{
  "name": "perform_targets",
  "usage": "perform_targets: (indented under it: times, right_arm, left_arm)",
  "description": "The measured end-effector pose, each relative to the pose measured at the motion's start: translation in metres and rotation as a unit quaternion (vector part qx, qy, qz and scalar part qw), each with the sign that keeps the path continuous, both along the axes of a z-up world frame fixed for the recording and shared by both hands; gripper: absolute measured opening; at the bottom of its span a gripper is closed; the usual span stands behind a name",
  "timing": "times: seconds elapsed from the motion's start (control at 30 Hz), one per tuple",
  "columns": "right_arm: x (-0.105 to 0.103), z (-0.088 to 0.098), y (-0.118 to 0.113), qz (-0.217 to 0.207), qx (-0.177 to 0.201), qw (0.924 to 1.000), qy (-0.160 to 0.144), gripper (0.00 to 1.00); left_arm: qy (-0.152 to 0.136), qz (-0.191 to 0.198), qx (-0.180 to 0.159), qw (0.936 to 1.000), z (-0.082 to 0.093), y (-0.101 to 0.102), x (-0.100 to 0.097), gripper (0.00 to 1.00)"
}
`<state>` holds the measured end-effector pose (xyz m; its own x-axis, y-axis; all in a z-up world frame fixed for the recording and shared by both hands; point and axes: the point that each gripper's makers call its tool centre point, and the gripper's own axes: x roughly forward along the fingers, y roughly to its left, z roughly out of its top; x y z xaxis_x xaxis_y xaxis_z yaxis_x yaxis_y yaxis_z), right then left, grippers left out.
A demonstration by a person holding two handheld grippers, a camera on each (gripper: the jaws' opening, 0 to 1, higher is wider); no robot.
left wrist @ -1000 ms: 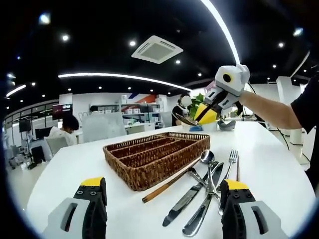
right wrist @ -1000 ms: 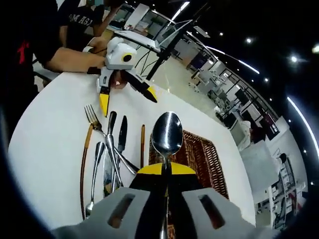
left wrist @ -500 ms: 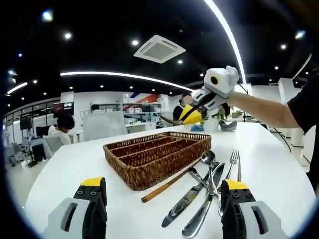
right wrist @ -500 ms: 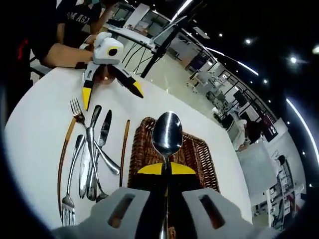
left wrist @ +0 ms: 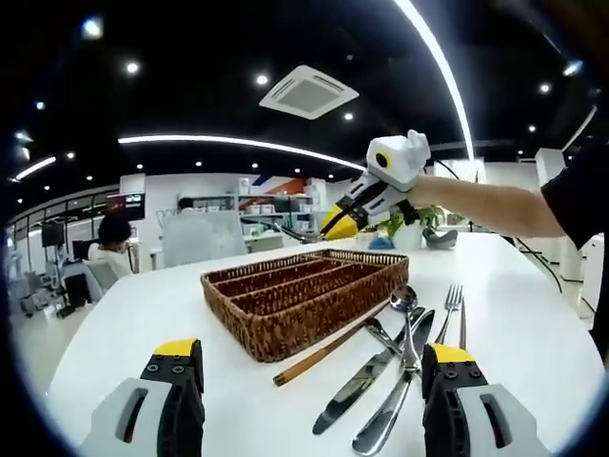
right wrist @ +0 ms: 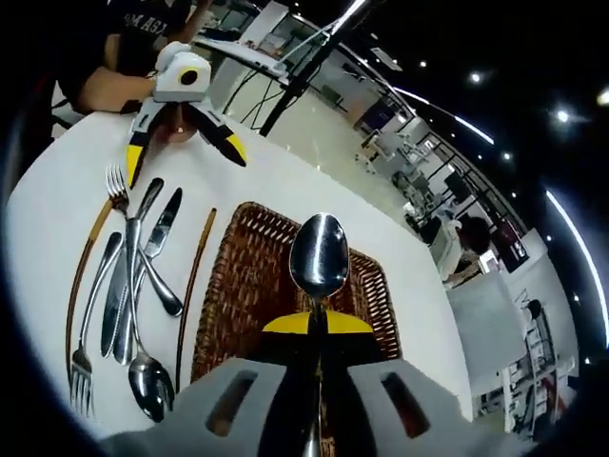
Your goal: Arrange the knives, forks, and spoons in their matching storage slots by inserting each utensil handle-first until every utensil is classified and aligned in the correct compartment
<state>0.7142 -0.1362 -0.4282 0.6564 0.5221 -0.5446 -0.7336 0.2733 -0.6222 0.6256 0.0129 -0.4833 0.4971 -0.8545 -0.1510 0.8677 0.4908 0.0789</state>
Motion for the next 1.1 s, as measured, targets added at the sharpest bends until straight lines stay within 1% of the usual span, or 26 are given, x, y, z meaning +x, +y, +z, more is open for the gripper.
perform_targets:
  times: [0.17,0.2,0.23,0.37,0.43,0.5,0.57,0.6,0.7,0.83,0.93,0.97,1.0,1.03,1.1]
  right_arm:
    - [0.018,0.003,0.000,0.002,0.004,1.0000,-0.003,0.00]
    - [0.022,0.003,0.000,0.002,0.003,1.0000,-0.004,0.00]
    - [0.026,0.003,0.000,0.004,0.002,1.0000,-0.006,0.00]
    - [0.044,0.001,0.003,0.016,-0.021,0.9996,-0.011,0.00]
    - [0.052,0.001,0.004,0.016,-0.025,0.9995,-0.013,0.00]
    - [0.060,0.005,0.006,0.016,-0.019,0.9996,-0.013,0.00]
    - [0.068,0.007,0.006,0.014,-0.014,0.9997,-0.014,0.00]
    - [0.073,0.007,0.005,0.011,-0.014,0.9998,-0.013,0.00]
    - [0.082,0.003,0.002,0.010,-0.020,0.9997,-0.009,0.00]
    - [0.096,-0.002,-0.006,0.001,-0.033,0.9994,-0.004,0.00]
    - [0.108,-0.003,-0.012,-0.003,-0.031,0.9995,0.001,0.00]
    - [0.109,-0.003,-0.013,-0.002,-0.031,0.9995,0.001,0.00]
    - [0.113,-0.003,-0.013,-0.002,-0.027,0.9996,0.004,0.00]
    - [0.116,-0.003,-0.012,-0.001,-0.022,0.9997,0.005,0.00]
    - [0.122,-0.004,-0.012,-0.001,-0.023,0.9997,0.006,0.00]
  left_arm:
    - [-0.004,-0.002,0.004,1.0000,-0.002,-0.002,0.000,1.00]
    - [-0.012,0.007,0.014,0.9998,-0.003,0.000,0.003,1.00]
    - [-0.018,0.008,0.016,0.9997,-0.002,0.000,0.003,1.00]
    - [-0.013,0.006,0.001,0.9999,0.002,-0.001,0.003,1.00]
    - [-0.020,0.009,0.004,0.9998,0.002,0.000,0.005,1.00]
    - [-0.024,0.008,0.004,0.9997,0.003,0.000,0.005,1.00]
    - [-0.019,0.001,0.003,0.9998,0.002,-0.001,0.003,1.00]
    - [-0.009,-0.020,-0.004,0.9998,0.003,-0.005,-0.004,1.00]
    - [-0.017,-0.015,-0.006,0.9997,0.006,-0.004,-0.002,1.00]
    - [-0.014,-0.015,-0.004,0.9998,0.004,-0.004,0.000,1.00]
    - [-0.014,-0.015,-0.009,0.9997,0.006,-0.004,0.001,1.00]
    - [-0.015,-0.017,-0.012,0.9997,0.007,-0.005,0.000,1.00]
    - [-0.008,-0.023,-0.024,0.9994,0.009,-0.007,-0.002,1.00]
    - [0.007,-0.027,-0.042,0.9987,0.011,-0.009,-0.003,1.00]
    - [0.001,-0.026,-0.037,0.9990,0.011,-0.008,-0.001,1.00]
